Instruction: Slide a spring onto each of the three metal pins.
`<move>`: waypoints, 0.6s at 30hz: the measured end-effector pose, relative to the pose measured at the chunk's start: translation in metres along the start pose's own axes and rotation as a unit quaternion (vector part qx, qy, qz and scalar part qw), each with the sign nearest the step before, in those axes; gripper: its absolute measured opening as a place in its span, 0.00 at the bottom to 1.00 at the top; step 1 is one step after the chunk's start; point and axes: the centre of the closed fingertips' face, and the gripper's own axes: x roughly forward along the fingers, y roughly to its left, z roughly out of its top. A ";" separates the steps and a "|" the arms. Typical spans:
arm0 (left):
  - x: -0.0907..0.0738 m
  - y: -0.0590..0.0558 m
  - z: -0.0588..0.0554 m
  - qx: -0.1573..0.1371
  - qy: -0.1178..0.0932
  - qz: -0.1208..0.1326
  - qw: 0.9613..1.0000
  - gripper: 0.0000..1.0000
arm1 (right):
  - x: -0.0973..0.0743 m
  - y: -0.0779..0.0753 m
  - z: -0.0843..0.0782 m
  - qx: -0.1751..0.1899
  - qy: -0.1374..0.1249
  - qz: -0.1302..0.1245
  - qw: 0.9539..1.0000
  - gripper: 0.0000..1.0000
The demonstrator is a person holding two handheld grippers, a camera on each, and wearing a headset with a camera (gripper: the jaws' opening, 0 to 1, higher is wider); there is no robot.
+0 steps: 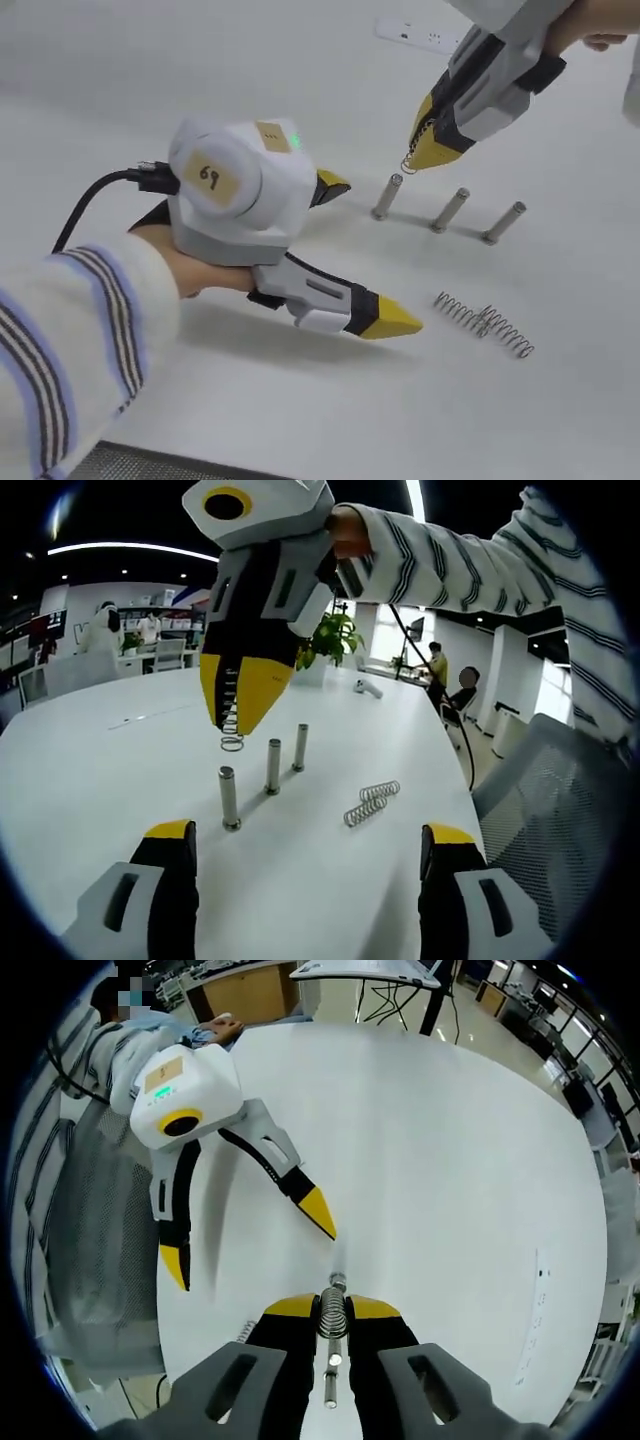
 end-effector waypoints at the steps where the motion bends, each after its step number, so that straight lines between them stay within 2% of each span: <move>1: 0.000 0.001 0.000 -0.001 -0.001 0.001 1.000 0.90 | 0.001 -0.001 0.000 -0.003 0.001 -0.002 1.000 0.08; 6: -0.001 0.006 0.002 0.003 -0.004 0.011 1.000 0.92 | 0.008 -0.001 0.000 -0.011 0.006 0.002 1.000 0.08; 18: 0.000 0.008 0.002 -0.004 -0.004 0.011 1.000 0.96 | 0.022 -0.010 -0.003 -0.014 0.020 0.007 1.000 0.08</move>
